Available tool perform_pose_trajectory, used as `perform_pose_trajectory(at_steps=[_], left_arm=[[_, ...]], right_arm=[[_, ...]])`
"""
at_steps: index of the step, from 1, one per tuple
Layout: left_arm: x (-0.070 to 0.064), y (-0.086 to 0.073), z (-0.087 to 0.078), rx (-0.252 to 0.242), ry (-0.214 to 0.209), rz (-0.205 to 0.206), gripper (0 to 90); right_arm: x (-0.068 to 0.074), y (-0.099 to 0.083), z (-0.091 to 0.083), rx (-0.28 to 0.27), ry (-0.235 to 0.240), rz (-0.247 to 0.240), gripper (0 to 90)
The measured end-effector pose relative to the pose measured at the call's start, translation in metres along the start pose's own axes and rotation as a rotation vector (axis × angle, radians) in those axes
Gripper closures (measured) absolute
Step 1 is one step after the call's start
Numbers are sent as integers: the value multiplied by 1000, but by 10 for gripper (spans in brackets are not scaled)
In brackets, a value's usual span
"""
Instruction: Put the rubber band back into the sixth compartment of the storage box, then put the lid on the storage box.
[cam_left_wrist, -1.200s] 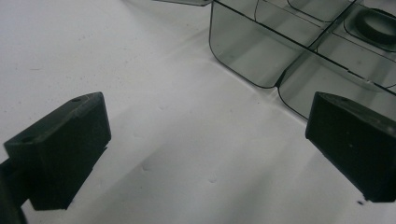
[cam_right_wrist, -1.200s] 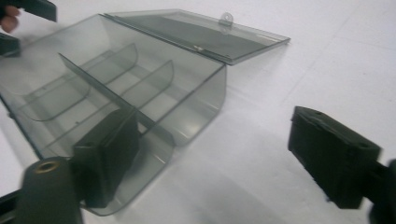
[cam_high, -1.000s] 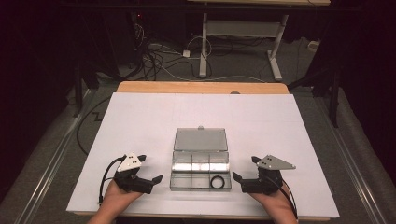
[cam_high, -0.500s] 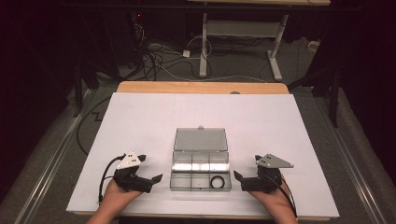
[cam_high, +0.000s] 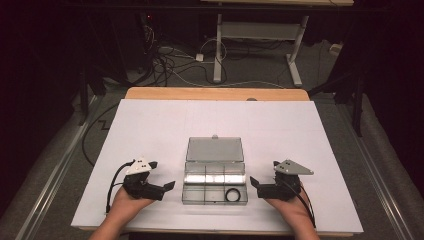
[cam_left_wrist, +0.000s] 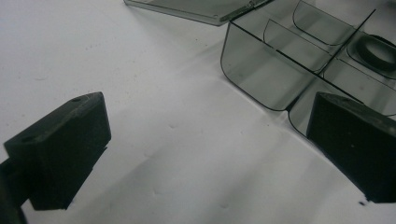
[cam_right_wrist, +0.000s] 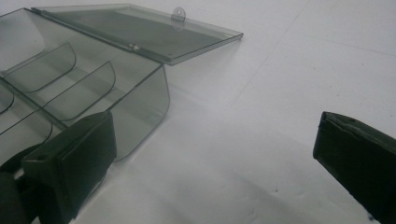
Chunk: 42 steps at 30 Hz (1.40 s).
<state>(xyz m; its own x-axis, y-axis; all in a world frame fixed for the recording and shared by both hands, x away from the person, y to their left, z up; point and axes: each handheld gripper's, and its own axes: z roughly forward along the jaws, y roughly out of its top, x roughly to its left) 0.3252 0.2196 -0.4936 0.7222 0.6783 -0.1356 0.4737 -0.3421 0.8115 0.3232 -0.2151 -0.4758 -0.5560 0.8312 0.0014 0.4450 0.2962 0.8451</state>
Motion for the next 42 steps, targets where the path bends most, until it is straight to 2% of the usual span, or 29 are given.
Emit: perform_pose_trajectory(at_steps=[7,12,16,19,23,32,42], left_arm=[[4,14,11,-6,9,-5,0],[6,27,21,-8,14,13,0],[11,35,24,-36,21,-12,4],[16,38,26,-45,4,-45,3],[20,42,29,-44,-7,-68,2],[24,56,37,-60,-14,-84,2],[33,69,55,-42,-17,-102,3]], right_arm=[[-7,5,6,4,-17,4,0],[-12,11,13,-5,1,27,0],[-15,19,17,-12,5,29,1],[-16,25,21,-16,4,24,0],[-17,33,25,-21,13,28,1],[-19,47,38,-26,28,45,1],[-22,55,54,-10,49,90,4]])
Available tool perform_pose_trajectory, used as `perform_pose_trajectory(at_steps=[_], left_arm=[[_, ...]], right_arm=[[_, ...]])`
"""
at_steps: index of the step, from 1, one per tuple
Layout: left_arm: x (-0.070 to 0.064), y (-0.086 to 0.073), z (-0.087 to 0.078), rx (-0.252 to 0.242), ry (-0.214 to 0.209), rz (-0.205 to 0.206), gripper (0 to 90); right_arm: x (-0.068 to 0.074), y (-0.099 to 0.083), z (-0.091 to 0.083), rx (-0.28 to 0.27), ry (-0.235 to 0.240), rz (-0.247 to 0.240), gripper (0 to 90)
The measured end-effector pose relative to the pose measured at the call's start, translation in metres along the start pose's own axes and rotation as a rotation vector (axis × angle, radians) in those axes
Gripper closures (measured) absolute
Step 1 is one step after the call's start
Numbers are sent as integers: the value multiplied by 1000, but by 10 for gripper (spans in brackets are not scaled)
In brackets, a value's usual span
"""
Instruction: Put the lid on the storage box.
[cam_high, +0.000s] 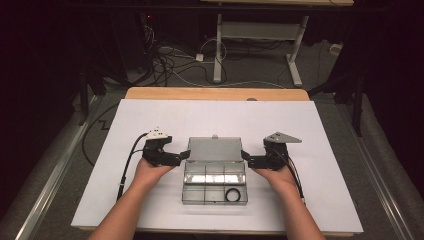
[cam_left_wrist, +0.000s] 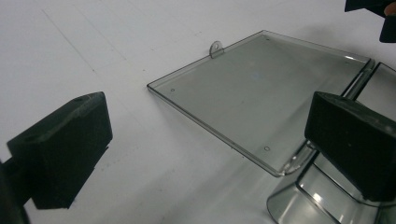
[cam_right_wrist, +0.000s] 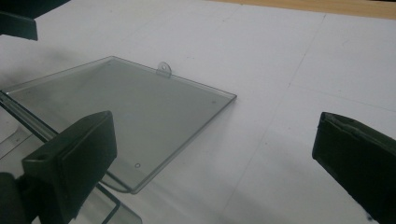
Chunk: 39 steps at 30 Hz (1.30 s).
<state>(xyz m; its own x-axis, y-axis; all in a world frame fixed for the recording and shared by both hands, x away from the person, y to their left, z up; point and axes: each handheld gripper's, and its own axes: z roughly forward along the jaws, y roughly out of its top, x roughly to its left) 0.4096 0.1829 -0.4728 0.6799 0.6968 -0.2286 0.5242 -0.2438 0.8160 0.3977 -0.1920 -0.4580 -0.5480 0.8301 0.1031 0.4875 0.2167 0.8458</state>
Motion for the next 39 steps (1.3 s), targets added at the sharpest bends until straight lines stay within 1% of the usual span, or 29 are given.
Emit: perform_pose_trajectory(at_steps=[5,6,9,11,12,13,14,17,20,22,25,26,29,32,34,37,39], left_arm=[[0,2,10,20,-5,-3,3],[0,3,12,24,-6,-1,3],[-1,3,17,29,-14,-14,3],[-2,2,21,40,-19,-19,3],[-2,1,23,48,-26,-21,4],[-2,1,24,53,-22,-20,4],[-2,0,26,54,-31,-27,4],[-2,-2,28,64,-33,-30,4],[-2,-3,30,79,-31,-28,4],[-2,-3,30,80,-29,-26,4],[-1,-4,31,86,-32,-34,8],[-1,-4,30,87,-26,-31,8],[-1,-4,30,90,-28,-31,8],[-1,-4,30,88,-32,-30,8],[-1,-4,30,86,-30,-29,8],[-2,-4,30,87,-24,-26,11],[-2,-4,31,87,-29,-29,11]], right_arm=[[1,3,9,20,3,9,4],[2,3,11,23,6,8,5],[5,4,17,28,26,16,25],[7,5,21,44,47,32,29],[9,5,24,58,56,32,35],[10,5,26,67,60,33,42],[12,5,28,77,64,35,48],[15,6,34,106,77,39,66],[14,6,38,134,80,46,82],[13,5,40,146,88,58,96],[12,4,41,160,88,65,116],[12,4,41,163,95,73,124],[11,4,41,168,107,86,149],[10,3,42,173,119,98,153],[9,3,42,179,128,124,151],[8,2,44,189,153,150,151],[8,2,45,194,168,160,151]])
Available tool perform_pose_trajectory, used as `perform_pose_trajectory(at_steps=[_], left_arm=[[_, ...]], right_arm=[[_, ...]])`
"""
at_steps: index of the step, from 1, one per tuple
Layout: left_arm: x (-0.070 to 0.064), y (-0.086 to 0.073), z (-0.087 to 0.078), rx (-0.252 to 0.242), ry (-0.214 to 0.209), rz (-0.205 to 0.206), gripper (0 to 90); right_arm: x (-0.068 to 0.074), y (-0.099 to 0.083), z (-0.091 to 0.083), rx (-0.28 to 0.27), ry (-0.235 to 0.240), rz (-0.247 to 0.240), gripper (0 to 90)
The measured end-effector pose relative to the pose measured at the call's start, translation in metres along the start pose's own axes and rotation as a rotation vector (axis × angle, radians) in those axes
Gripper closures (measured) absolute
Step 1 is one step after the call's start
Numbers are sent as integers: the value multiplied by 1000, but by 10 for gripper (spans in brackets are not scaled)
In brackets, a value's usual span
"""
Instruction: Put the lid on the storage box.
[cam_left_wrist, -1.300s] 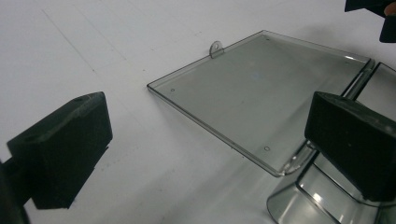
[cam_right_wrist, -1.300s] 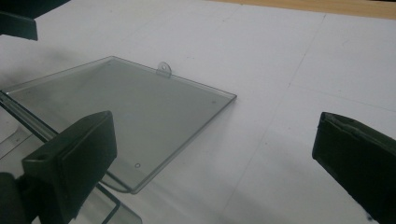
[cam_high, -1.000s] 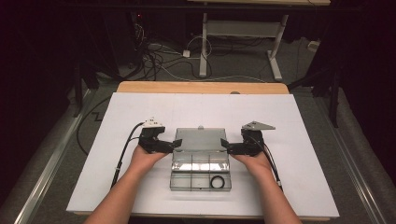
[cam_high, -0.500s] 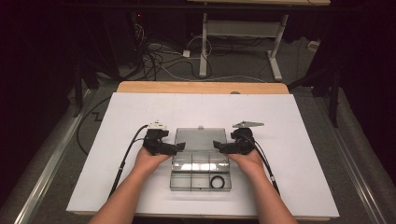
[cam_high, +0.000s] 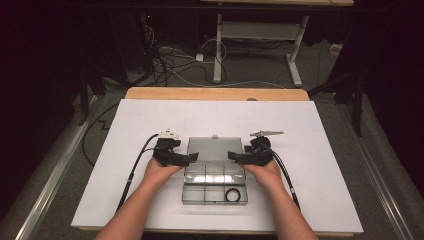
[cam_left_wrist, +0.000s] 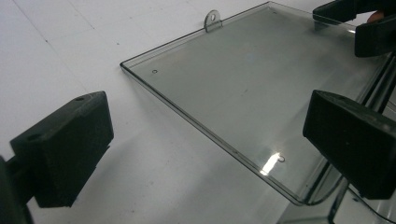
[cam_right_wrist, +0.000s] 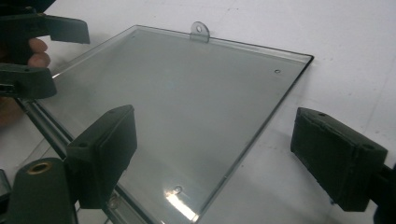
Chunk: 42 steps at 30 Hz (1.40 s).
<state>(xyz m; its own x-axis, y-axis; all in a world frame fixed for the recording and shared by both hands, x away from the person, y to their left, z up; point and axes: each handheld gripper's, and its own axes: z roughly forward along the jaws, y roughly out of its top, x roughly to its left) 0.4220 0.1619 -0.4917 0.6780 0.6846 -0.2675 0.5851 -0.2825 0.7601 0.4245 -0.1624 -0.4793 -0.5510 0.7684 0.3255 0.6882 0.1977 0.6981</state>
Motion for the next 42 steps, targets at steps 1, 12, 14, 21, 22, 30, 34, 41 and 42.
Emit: perform_pose_trajectory(at_steps=[1,12,14,21,22,30,34,41,42], left_arm=[[0,0,0,0,0,0,11],[-1,0,0,0,2,1,18],[-1,0,0,0,3,2,18],[-1,1,-2,2,-3,3,32],[-1,1,-3,2,-4,0,35],[2,0,-9,-8,-52,-7,117],[0,1,-9,-7,-67,-4,154],[-4,1,-8,-14,-110,5,227],[-5,1,-8,-16,-110,12,239]], right_arm=[[0,0,0,2,8,6,151],[-3,-1,2,18,63,51,201],[-3,-1,2,20,70,58,219],[-1,-1,0,15,74,65,249],[-1,-1,0,8,70,53,260],[6,-2,-5,-48,47,-13,323],[9,-3,-7,-73,30,-42,342],[11,-5,-14,-118,2,-82,417],[12,-5,-15,-121,-4,-86,420]])
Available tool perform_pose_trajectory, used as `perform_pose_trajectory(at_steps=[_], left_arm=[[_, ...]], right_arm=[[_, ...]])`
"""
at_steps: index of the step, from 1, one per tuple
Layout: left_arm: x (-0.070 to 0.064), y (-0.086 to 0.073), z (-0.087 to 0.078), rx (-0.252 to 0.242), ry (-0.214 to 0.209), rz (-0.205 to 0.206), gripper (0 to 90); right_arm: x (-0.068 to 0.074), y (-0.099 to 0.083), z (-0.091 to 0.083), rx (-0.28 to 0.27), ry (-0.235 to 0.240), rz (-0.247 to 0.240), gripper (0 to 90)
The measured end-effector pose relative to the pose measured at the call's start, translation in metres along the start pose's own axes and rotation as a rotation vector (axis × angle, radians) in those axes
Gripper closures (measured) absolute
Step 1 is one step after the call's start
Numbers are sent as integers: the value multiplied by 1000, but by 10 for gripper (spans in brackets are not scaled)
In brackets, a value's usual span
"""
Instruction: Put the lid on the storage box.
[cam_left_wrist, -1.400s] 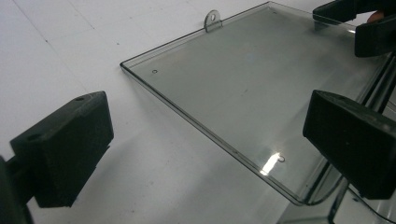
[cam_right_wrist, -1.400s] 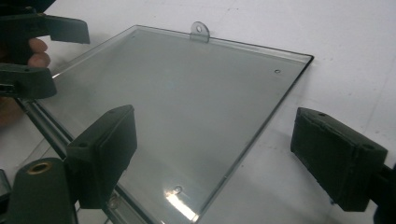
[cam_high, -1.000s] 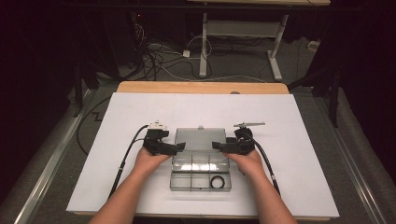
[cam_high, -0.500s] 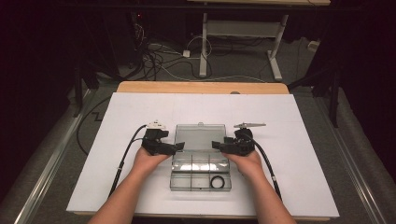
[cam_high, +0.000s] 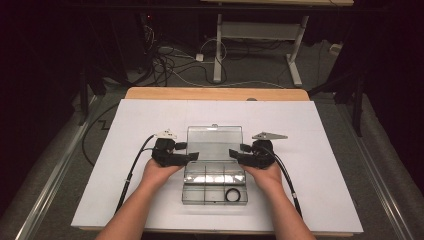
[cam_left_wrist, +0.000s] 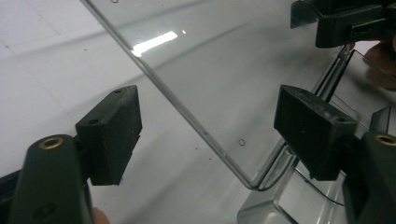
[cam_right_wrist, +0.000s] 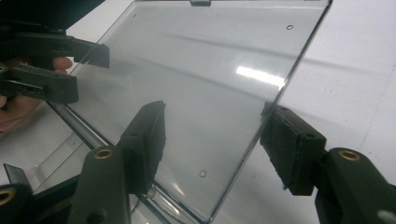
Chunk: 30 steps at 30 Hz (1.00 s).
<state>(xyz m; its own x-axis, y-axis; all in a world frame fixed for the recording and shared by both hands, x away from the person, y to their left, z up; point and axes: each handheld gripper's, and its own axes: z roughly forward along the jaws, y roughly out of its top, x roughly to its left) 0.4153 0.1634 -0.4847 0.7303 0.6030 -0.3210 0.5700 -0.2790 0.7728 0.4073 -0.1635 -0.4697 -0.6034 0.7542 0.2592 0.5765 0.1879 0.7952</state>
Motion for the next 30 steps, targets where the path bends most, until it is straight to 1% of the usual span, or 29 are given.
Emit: perform_pose_trajectory(at_steps=[5,7,10,15,17,21,23,26,27,30], left_arm=[[-4,1,0,-12,-2,21,308],[-4,1,-1,-17,6,29,321],[-4,1,-2,-21,9,37,343],[-5,2,-6,-31,18,59,396],[-6,2,-8,-36,24,68,424],[-8,3,-12,-49,38,88,473],[-9,3,-14,-56,43,94,486],[-10,2,-15,-67,46,95,504],[-9,2,-15,-71,47,95,512],[-11,1,-17,-82,52,103,532]], right_arm=[[0,1,-3,-15,-12,-19,459],[0,1,-4,-17,-17,-29,470],[0,2,-6,-21,-21,-30,493],[1,2,-10,-33,-29,-46,534],[1,2,-12,-37,-36,-64,558],[2,2,-20,-48,-57,-93,622],[2,0,-26,-52,-64,-102,637],[2,-2,-34,-71,-60,-103,678],[2,-3,-36,-76,-61,-113,690],[4,-6,-42,-83,-67,-120,738]])
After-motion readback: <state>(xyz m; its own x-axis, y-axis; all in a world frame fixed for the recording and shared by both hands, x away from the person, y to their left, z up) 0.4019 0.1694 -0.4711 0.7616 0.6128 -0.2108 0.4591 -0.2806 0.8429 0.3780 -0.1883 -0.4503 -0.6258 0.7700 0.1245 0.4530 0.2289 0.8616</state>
